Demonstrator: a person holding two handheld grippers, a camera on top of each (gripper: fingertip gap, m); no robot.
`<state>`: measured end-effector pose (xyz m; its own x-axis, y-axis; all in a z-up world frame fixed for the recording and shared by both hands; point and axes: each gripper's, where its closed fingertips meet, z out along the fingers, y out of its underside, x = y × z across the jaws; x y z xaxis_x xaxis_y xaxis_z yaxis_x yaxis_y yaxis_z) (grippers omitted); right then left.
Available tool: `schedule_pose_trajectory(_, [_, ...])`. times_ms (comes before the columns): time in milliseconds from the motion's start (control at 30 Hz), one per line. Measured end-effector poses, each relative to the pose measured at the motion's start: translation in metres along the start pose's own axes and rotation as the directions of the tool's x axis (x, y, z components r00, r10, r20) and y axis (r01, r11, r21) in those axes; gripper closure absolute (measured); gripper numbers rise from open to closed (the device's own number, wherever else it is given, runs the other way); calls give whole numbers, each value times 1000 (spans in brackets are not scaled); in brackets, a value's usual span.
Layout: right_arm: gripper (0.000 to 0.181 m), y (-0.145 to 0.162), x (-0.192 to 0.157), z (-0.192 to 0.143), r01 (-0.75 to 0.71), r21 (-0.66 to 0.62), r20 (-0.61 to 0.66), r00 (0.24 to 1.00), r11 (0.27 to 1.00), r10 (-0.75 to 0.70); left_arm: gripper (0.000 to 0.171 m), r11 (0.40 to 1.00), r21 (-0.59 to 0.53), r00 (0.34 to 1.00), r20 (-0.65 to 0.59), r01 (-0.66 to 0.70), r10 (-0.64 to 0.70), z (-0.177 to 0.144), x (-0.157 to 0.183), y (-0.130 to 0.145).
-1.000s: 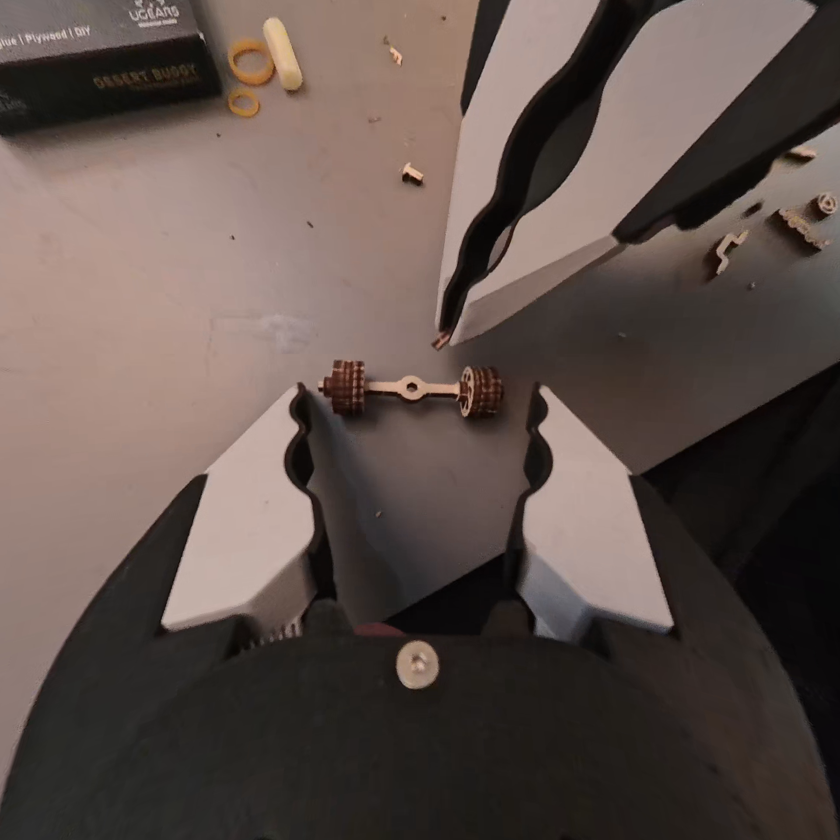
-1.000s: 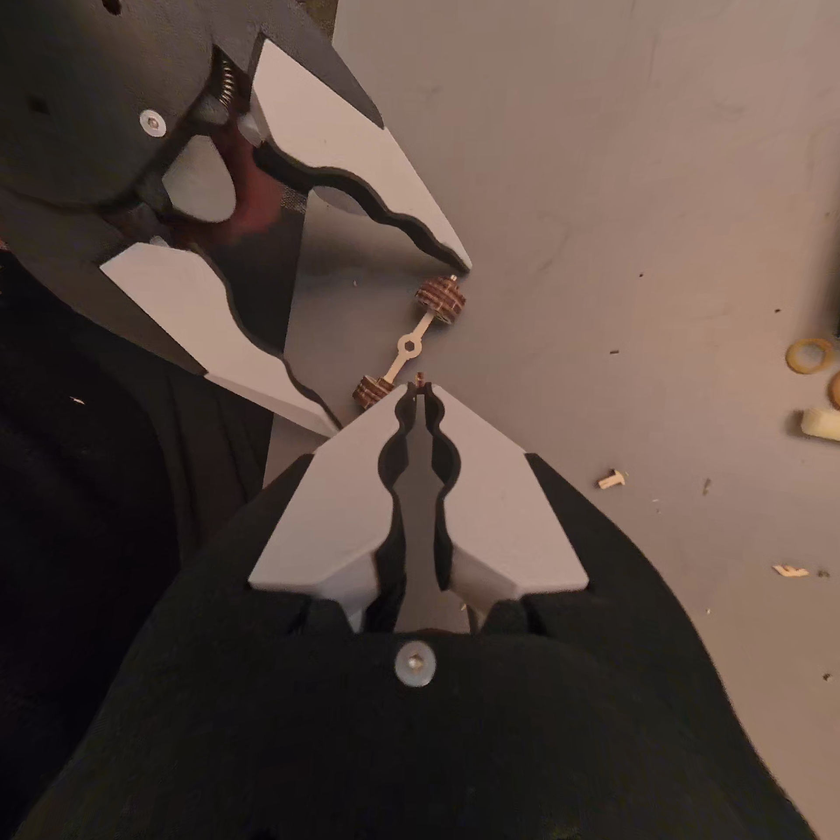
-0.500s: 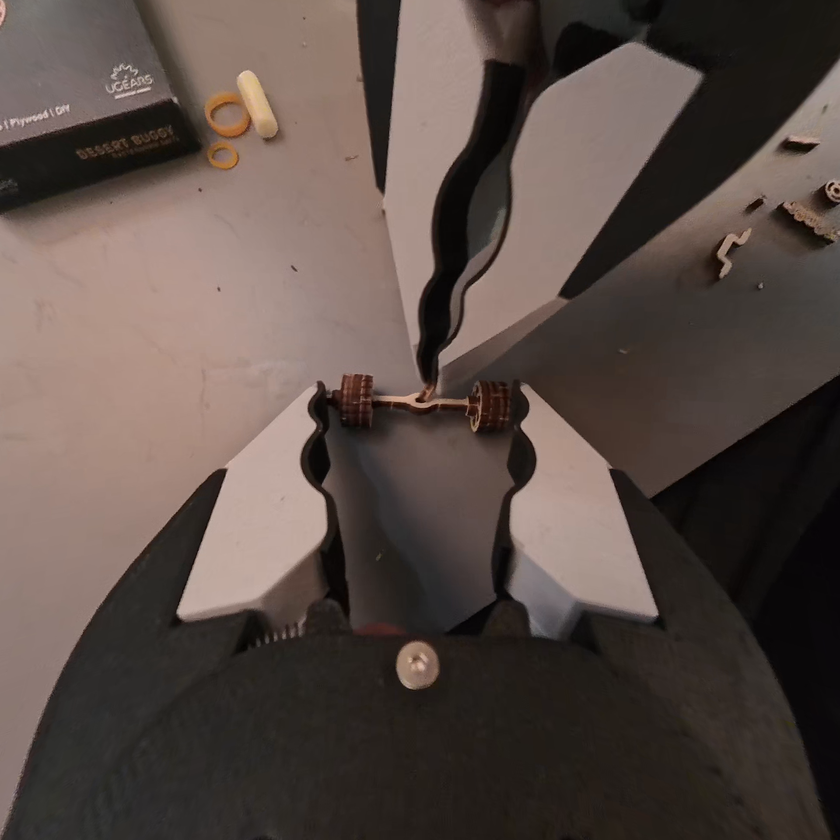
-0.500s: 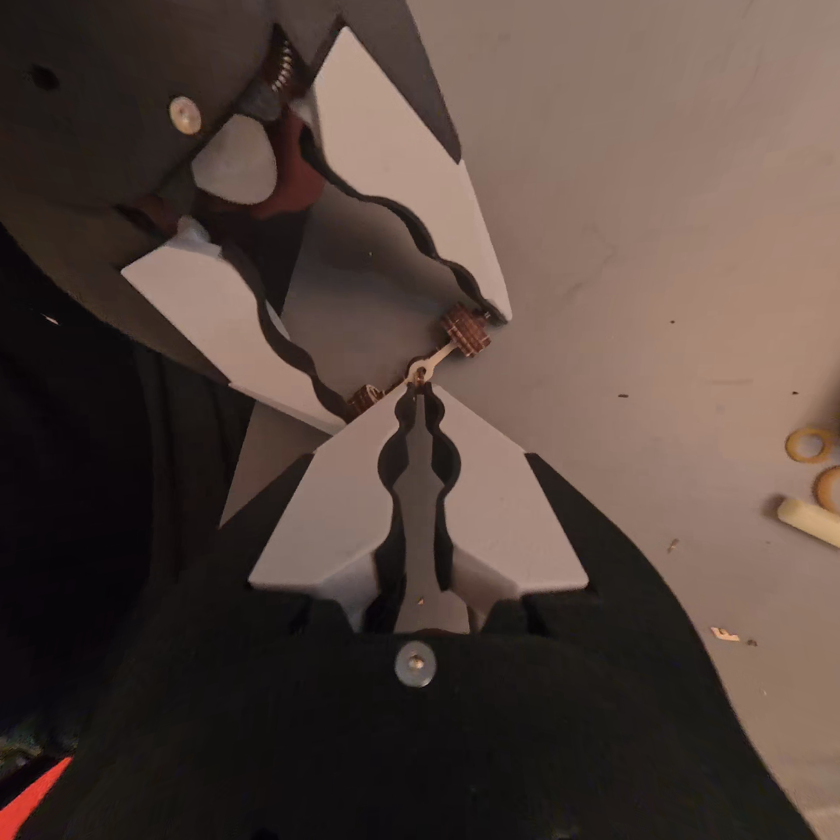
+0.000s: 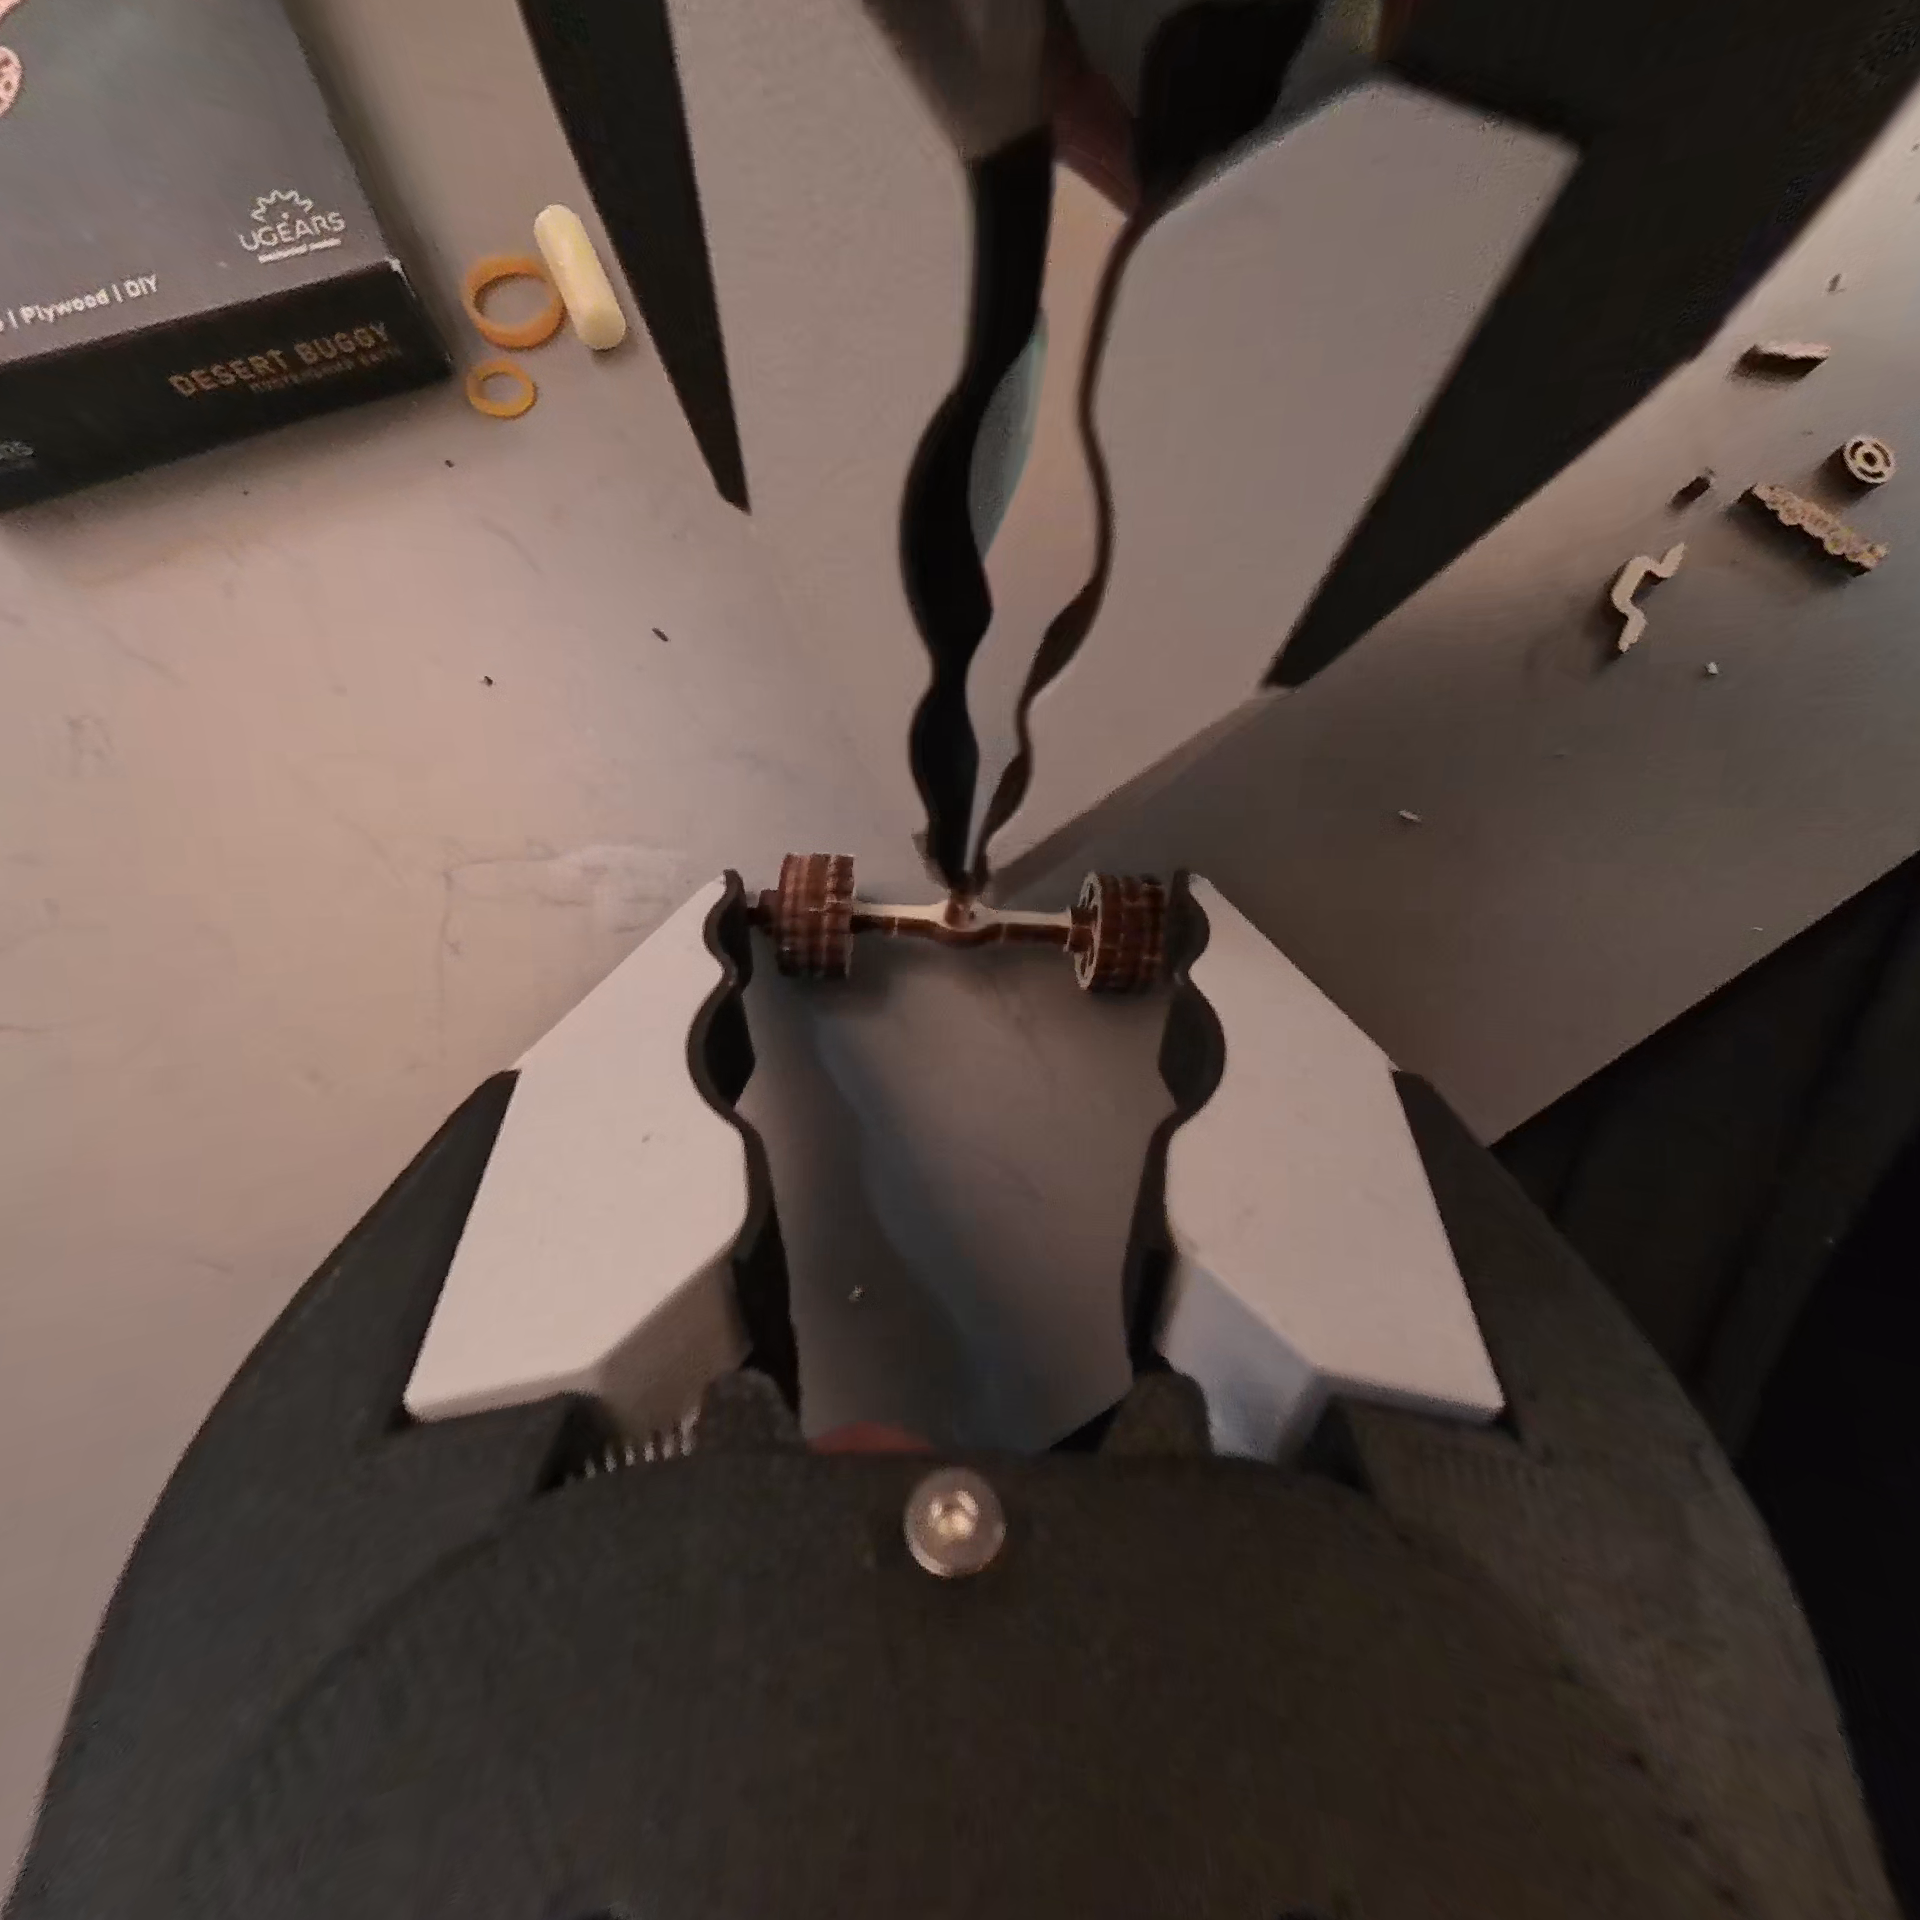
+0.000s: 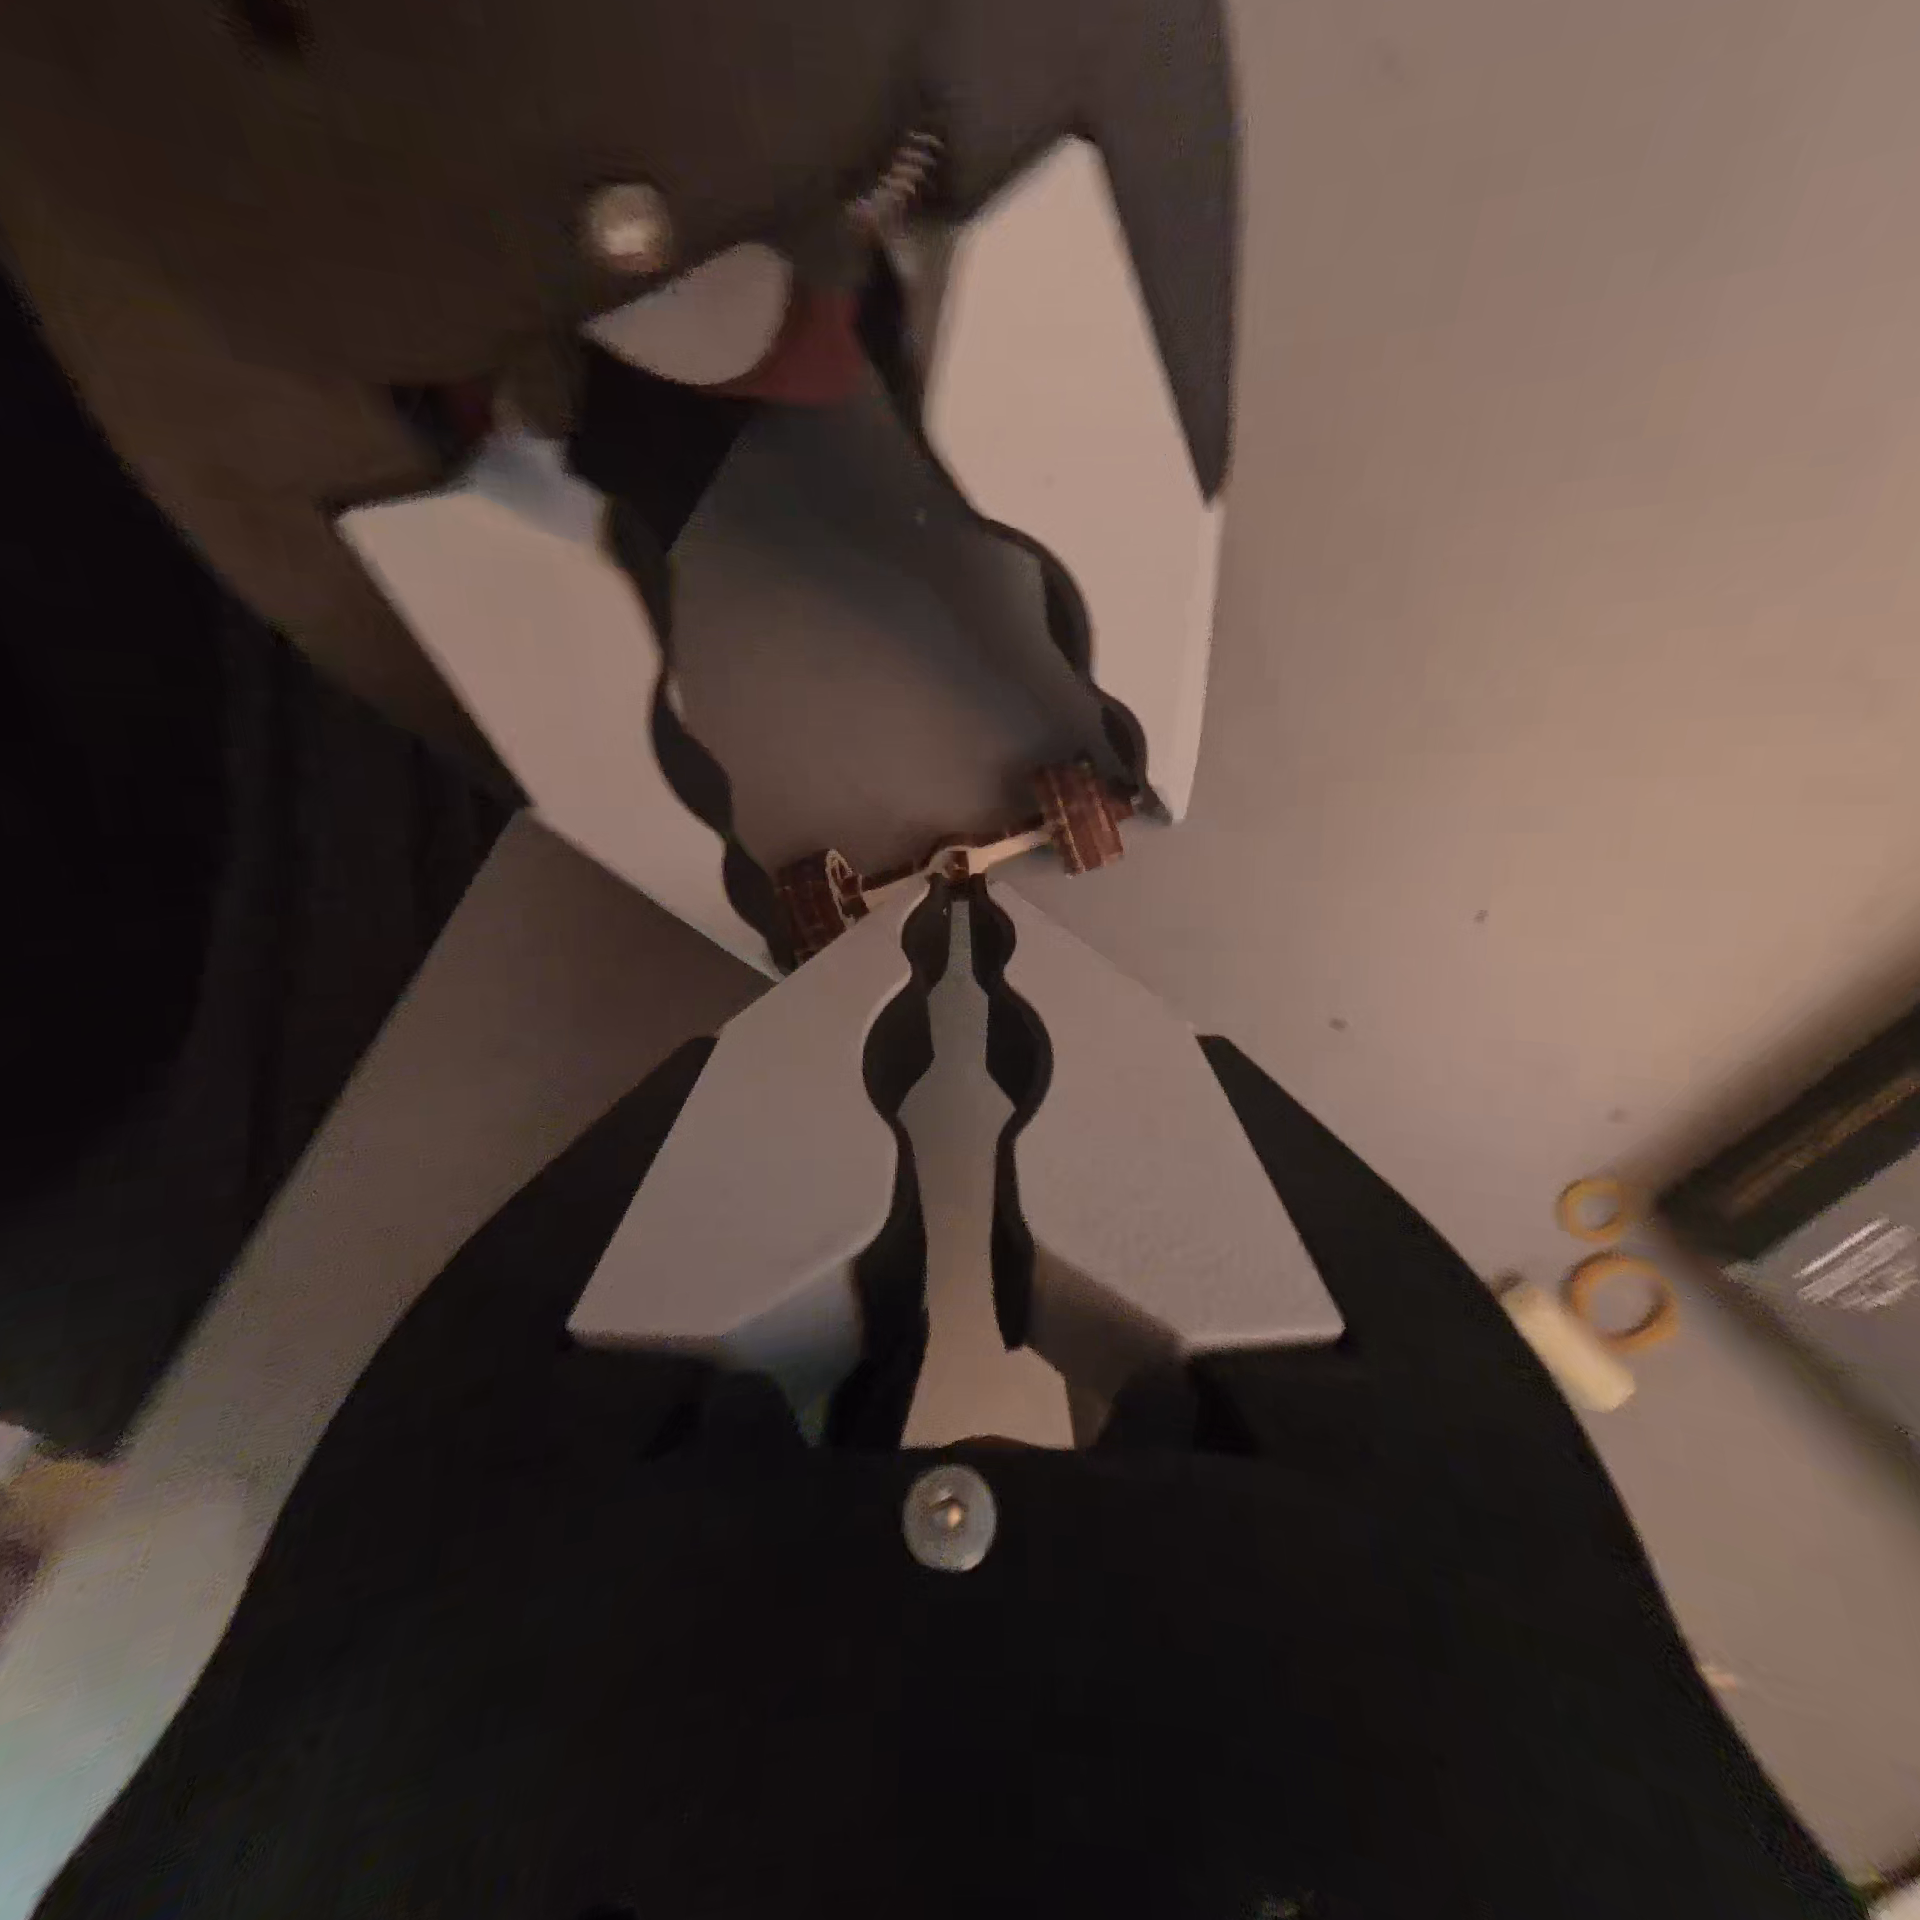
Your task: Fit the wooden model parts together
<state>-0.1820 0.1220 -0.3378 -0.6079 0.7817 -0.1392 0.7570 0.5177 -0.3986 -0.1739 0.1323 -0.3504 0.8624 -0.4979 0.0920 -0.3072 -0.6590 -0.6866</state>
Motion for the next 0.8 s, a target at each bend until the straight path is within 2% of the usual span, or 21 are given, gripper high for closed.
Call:
schedule_pose_trajectory(67, [181, -3, 2, -3, 79, -4, -33, 996, 997, -79, 94, 1000, 13, 1000, -5, 1, -1, 0, 1, 0])
schedule_pose_trajectory(633, [181, 4, 0, 5, 170, -28, -56, 984, 985, -171, 94, 993, 104, 998, 3, 60, -61, 0, 1, -2])
schedule_pose_trajectory(733, [181, 3, -1, 5, 190, 1, -55, 980, 982, -190, 94, 990, 124, 998, 3, 64, -65, 1, 1, -4])
schedule_pose_trajectory(767, [181, 4, -2, 7, 184, 9, -48, 982, 983, -183, 96, 990, 128, 998, 3, 64, -65, 1, 1, -3])
schedule_pose_trajectory(800, [181, 5, -4, 9, 181, 17, -34, 983, 983, -180, 115, 990, 127, 998, 3, 64, -65, 0, 0, -3])
